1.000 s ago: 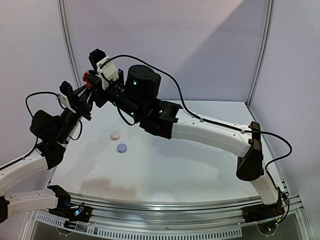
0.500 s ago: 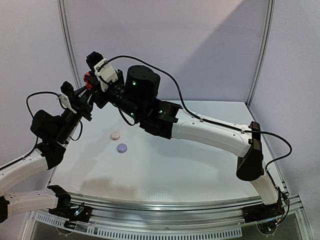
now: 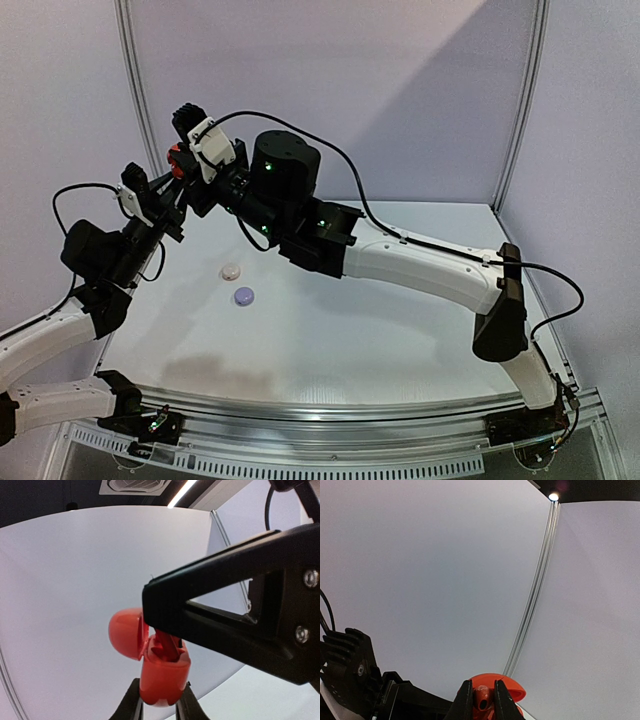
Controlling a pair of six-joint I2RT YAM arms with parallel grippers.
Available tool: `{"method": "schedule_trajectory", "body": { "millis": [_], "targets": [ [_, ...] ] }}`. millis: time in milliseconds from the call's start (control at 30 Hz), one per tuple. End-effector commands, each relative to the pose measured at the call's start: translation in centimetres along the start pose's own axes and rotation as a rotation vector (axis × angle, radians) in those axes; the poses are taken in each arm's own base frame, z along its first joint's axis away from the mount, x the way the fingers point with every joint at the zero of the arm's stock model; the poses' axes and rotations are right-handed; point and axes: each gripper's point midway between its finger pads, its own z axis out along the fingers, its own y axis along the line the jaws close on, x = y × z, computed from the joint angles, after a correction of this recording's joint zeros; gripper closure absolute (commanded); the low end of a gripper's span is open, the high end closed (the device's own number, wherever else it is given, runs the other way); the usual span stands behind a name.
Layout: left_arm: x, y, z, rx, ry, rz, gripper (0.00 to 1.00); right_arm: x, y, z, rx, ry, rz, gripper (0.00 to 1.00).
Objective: Insert the wireless bluetooth earbuds into the charging case
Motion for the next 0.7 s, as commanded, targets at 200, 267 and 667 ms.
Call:
{"method": "schedule_trajectory", "body": {
  "millis": [200,267,667],
  "targets": [
    [-1.65,0.22,-0.19,-0.006,-0.057,-0.001,1.00,3.05,0.48,-0.06,-0.031,0.102,-0.002,0.85],
    [-1.67,0.17,-0.19,-0.003,-0.058,-0.006,1.00,3.18,0.56,-0.04,-0.034,0.104,-0.002,0.85],
    [-1.66,0.12,-0.27,-0.001,-0.058,-0.013,1.00,3.17,0.59,0.05,-0.032,0.095,0.001,0.82]
  ]
}}
